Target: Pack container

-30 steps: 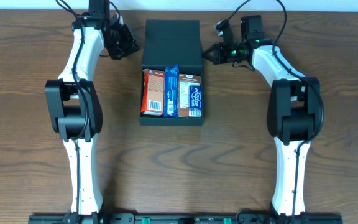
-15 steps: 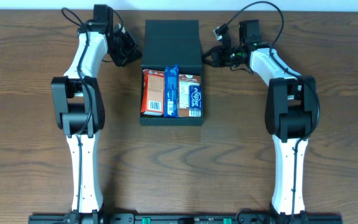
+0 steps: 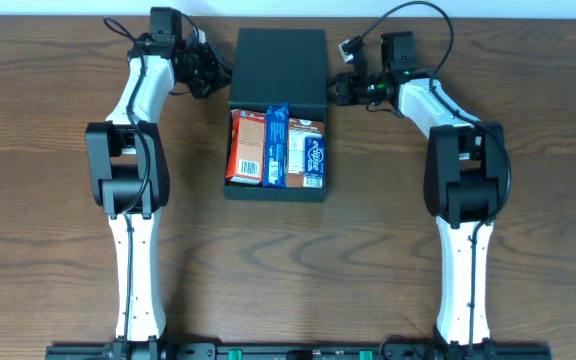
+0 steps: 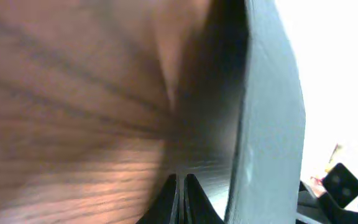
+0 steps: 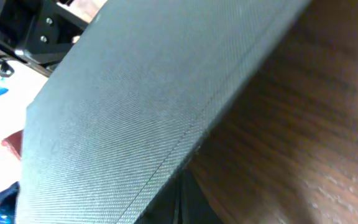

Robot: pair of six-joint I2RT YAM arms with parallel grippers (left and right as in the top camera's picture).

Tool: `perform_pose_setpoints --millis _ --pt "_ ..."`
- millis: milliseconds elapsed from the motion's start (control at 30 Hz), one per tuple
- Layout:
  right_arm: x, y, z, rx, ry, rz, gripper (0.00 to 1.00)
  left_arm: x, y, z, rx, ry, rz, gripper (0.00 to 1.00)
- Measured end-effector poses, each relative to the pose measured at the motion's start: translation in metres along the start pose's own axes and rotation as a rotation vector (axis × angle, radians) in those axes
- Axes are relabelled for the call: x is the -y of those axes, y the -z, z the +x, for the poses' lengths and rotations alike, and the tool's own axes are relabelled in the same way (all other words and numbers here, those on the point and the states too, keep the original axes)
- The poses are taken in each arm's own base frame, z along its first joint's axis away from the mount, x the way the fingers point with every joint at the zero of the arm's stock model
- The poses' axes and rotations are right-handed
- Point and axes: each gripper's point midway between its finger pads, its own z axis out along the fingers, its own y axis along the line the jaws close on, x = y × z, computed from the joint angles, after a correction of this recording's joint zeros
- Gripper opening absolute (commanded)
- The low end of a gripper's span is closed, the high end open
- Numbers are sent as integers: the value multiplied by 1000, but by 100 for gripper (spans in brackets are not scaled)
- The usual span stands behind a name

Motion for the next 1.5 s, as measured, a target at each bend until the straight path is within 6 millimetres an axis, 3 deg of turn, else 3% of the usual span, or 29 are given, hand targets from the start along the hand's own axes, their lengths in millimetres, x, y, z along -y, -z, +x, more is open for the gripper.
perform_pose_setpoints --millis 500,800,1100,1200,1367,1500 --pt "-34 20 -20 40 46 -229 2 36 12 0 -59 -84 206 6" --pt "-66 41 -61 81 84 -297 2 76 34 -11 -36 -170 292 6" --pt "-102 59 -87 95 136 -376 2 88 44 -6 -50 -222 308 6" --pt "-107 63 -90 94 138 -389 2 95 54 -1 -47 -255 297 6" --pt "-121 68 -90 74 142 -435 2 122 93 11 -1 -368 249 6" --pt "-147 75 -93 68 181 -464 2 138 124 22 38 -457 192 6"
